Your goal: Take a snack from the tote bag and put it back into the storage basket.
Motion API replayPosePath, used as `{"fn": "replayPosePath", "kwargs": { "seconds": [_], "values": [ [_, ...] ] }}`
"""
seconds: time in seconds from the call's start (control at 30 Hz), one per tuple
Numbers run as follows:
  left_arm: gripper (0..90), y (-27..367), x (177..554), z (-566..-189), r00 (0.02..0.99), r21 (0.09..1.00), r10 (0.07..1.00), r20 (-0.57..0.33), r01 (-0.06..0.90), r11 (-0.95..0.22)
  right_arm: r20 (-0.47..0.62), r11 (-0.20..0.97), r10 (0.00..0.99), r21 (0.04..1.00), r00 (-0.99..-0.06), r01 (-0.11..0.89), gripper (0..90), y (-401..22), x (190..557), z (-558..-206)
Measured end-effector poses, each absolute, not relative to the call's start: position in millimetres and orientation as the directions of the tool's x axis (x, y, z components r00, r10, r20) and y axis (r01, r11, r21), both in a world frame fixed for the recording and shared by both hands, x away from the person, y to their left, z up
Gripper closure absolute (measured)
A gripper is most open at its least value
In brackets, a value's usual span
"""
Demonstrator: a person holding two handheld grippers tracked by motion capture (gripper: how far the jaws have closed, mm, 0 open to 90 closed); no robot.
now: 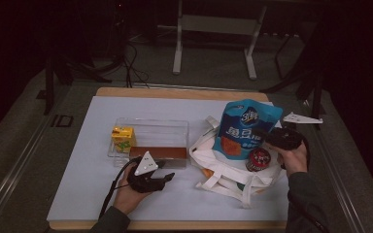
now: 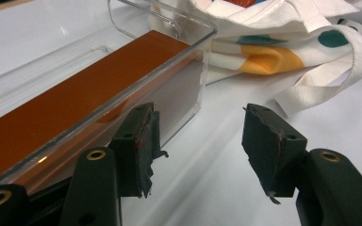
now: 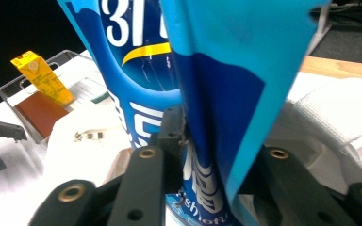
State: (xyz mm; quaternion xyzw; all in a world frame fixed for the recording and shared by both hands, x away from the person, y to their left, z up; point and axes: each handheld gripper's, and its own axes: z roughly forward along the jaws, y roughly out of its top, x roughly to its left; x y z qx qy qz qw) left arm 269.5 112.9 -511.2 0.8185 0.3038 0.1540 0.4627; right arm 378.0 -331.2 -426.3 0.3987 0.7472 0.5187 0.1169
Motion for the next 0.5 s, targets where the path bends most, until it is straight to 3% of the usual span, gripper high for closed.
{"fn": "replayPosePath", "kwargs": {
  "seconds": [0.5],
  "values": [
    [45.0,107.9,269.9,-526.0,0.785,0.838,0.618,-0.035,0.36,-0.409,0.224,0.153,0.714,0.875,-0.663,0.46,87.8,-330.0,378.4,-424.4]
  ]
}}
